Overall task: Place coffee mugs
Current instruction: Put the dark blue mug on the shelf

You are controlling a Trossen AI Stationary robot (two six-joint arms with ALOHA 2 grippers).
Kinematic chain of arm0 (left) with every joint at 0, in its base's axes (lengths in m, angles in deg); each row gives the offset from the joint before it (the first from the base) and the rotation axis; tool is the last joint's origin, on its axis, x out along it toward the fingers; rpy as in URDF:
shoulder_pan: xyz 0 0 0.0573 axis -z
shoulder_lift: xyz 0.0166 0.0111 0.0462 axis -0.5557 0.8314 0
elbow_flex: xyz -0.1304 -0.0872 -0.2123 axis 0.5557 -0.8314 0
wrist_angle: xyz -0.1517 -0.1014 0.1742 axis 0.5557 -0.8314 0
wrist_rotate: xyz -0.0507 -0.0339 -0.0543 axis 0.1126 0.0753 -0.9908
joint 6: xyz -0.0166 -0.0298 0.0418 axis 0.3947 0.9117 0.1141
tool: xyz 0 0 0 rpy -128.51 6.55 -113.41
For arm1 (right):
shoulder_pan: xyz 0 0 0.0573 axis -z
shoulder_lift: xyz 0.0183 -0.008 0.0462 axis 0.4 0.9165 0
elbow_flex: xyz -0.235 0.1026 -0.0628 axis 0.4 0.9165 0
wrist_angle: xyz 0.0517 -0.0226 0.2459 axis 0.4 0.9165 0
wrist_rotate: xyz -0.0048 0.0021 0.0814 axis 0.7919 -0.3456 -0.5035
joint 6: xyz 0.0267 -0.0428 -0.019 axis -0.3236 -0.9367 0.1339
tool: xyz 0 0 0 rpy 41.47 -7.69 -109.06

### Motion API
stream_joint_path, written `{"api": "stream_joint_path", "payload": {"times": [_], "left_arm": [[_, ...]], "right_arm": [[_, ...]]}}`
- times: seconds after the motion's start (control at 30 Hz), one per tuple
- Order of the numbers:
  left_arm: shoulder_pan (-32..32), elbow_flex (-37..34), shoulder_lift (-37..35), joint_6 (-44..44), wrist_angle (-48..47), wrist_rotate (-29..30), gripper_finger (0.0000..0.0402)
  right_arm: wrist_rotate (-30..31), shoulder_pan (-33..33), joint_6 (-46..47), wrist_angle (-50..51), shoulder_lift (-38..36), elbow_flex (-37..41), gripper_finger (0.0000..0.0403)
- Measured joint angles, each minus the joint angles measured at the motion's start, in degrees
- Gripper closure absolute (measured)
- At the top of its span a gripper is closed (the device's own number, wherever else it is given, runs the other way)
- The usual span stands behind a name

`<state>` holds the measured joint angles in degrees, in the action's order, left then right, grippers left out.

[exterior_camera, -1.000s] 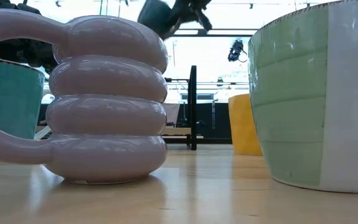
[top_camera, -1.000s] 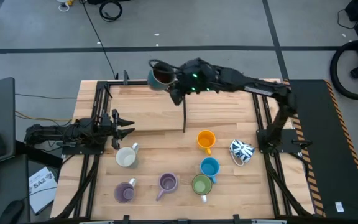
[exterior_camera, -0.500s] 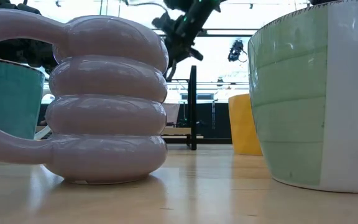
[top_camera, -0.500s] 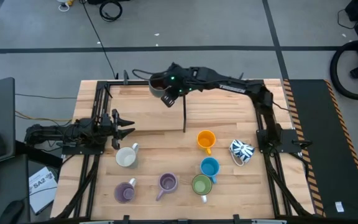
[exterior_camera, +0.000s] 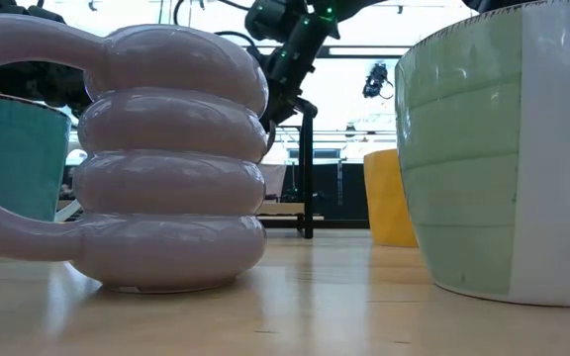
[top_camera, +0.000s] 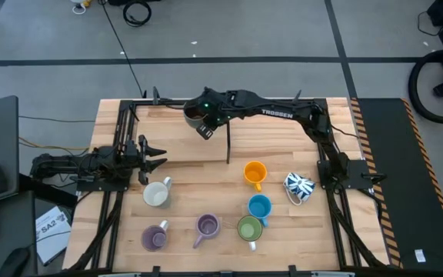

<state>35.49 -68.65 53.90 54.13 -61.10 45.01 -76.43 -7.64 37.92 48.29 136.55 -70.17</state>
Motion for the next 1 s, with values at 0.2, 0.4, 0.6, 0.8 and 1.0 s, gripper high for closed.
{"api": "stream_joint_path", "payload": {"times": [0.2, 0.4, 0.6, 0.8, 1.0], "left_arm": [[0.01, 0.0, 0.0, 0.0, -0.02, 0.0, 0.0251], [0.01, 0.0, 0.0, 0.0, -0.02, 0.0, 0.0251], [0.01, 0.0, 0.0, 0.02, -0.04, 0.0, 0.0251], [0.01, 0.0, 0.0, 0.02, -0.04, 0.0, 0.0251], [0.01, -0.01, 0.0, 0.01, -0.04, 0.0, 0.0251]], "right_arm": [[0.19, -1.0, -0.03, -0.58, -0.09, 1.4, 0.0346], [0.15, -1.24, 0.0, -2.3, -0.07, 5.2, 0.0346], [0.19, -1.23, 0.01, -4.09, 0.02, 7.09, 0.0345], [0.16, -1.21, 0.0, -3.72, -0.07, 8.49, 0.0342], [-0.03, -1.2, -0.19, -3.62, -0.09, 8.63, 0.0327]]}}
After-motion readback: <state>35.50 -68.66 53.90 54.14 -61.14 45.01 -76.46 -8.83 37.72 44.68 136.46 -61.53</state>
